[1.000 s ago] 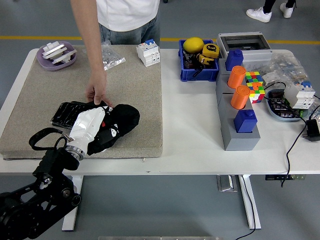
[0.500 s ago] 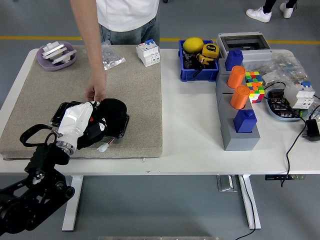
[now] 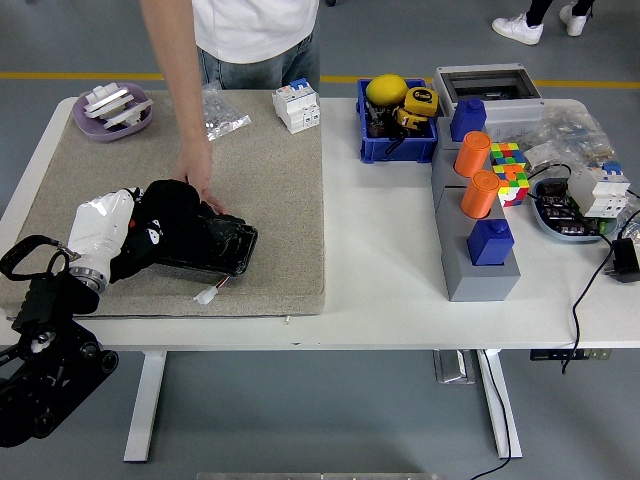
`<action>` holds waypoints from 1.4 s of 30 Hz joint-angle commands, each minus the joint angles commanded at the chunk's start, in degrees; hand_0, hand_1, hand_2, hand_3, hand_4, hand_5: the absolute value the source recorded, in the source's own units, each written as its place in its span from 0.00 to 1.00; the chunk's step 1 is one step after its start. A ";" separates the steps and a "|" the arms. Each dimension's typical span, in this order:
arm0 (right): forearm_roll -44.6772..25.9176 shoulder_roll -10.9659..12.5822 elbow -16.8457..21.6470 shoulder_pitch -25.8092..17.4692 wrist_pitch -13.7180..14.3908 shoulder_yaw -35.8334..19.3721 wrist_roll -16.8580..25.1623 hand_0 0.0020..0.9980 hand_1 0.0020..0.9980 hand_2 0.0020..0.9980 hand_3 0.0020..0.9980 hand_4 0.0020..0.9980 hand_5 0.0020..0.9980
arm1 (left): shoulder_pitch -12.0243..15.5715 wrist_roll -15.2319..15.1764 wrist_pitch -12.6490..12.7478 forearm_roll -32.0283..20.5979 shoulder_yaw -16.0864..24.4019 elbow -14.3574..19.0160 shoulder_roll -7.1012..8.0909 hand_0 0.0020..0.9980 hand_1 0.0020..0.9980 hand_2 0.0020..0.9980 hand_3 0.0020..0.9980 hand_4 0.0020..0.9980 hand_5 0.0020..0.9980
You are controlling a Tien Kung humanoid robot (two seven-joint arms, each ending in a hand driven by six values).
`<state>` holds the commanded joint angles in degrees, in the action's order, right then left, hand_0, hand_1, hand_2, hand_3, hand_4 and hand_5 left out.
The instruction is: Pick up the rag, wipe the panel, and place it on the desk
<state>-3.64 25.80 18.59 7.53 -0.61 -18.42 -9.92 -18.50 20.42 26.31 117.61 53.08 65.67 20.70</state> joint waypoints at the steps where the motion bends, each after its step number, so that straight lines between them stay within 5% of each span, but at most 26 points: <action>1: -0.03 0.00 -0.01 -0.02 -0.01 0.01 -0.01 0.78 0.48 0.68 0.63 1.00 0.54 | -0.04 -0.09 0.04 -0.29 0.52 -0.56 0.11 0.22 0.19 0.54 0.53 0.18 0.00; 13: -0.03 -0.05 -0.01 -0.07 -0.04 -0.09 -0.02 0.78 0.48 0.68 0.63 1.00 0.54 | -0.81 0.27 -0.28 1.48 6.15 -4.86 1.25 0.22 0.19 0.54 0.53 0.19 0.00; 21: 0.06 -0.05 0.09 0.21 0.08 -0.20 -0.08 0.78 0.48 0.68 0.63 1.00 0.54 | -3.53 -1.71 1.13 0.67 6.66 -10.96 2.91 0.22 0.19 0.54 0.53 0.19 0.00; 31: 0.18 -0.18 0.23 0.53 0.24 -0.07 -0.19 0.78 0.48 0.68 0.63 1.00 0.54 | -7.32 -10.52 3.48 -6.00 3.69 -18.82 3.15 0.24 0.20 0.54 0.53 0.21 0.00; 32: 0.31 -0.17 0.27 0.55 0.29 -0.20 -0.19 0.78 0.47 0.68 0.63 1.00 0.54 | -7.60 -11.26 3.30 -6.59 3.47 -19.43 3.17 0.35 0.44 0.56 0.56 0.40 0.00; 37: 0.52 -0.13 0.31 0.61 0.42 -0.38 -0.23 0.78 0.47 0.68 0.63 1.00 0.54 | -8.50 -13.39 2.00 -8.20 2.52 -21.50 3.49 0.35 0.44 0.56 0.56 0.40 0.00; 38: 0.49 -0.13 0.30 0.62 0.43 -0.38 -0.23 0.78 0.47 0.68 0.63 1.00 0.54 | -8.61 -13.65 1.89 -8.27 2.37 -21.82 3.55 0.52 0.58 0.58 0.57 0.54 0.04; 42: 0.50 -0.19 0.26 0.56 0.47 -0.60 -0.21 0.78 0.47 0.68 0.63 1.00 0.54 | -9.05 -14.39 1.38 -8.63 1.65 -23.19 3.81 0.52 0.58 0.58 0.57 0.54 0.04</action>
<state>-3.14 25.62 18.85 8.09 -0.14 -19.03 -10.13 -27.56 6.03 27.68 108.98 54.73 42.48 24.51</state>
